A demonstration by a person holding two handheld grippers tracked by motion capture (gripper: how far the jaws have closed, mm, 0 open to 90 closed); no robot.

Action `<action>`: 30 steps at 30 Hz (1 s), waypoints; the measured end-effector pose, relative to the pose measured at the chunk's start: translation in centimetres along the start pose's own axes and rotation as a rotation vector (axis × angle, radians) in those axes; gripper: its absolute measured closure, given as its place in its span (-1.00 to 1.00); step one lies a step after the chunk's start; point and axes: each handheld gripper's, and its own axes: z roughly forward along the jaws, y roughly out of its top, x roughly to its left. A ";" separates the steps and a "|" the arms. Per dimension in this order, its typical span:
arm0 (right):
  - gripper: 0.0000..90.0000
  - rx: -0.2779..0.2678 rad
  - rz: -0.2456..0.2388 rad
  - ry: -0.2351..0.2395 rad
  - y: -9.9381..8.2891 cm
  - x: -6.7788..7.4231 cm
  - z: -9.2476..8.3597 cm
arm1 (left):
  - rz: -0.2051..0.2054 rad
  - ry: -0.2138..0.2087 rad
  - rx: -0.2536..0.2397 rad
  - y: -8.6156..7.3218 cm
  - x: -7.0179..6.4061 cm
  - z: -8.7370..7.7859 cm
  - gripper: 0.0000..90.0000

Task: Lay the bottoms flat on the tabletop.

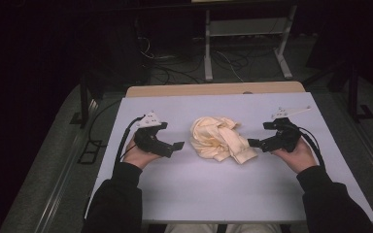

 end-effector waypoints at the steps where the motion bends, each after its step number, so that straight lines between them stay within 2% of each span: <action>1: -1.00 0.007 0.002 -0.004 0.0 0.0 0.2 | 0.000 0.001 0.000 -0.1 0.0 0.2 -1.00; 4: -1.00 0.025 0.008 -0.001 -0.2 0.1 0.7 | -0.009 0.003 -0.006 -0.4 0.0 0.6 -1.00; 12: -1.00 0.030 0.024 0.021 -0.5 0.3 2.3 | -0.032 0.008 0.004 -0.9 0.1 2.3 -1.00; 19: -1.00 0.028 0.039 0.028 -0.8 0.1 2.9 | -0.055 0.007 -0.010 -1.2 0.2 3.5 -1.00; 30: -1.00 0.033 0.054 0.043 -1.3 0.0 3.5 | -0.091 -0.004 0.005 -2.1 0.5 5.7 -1.00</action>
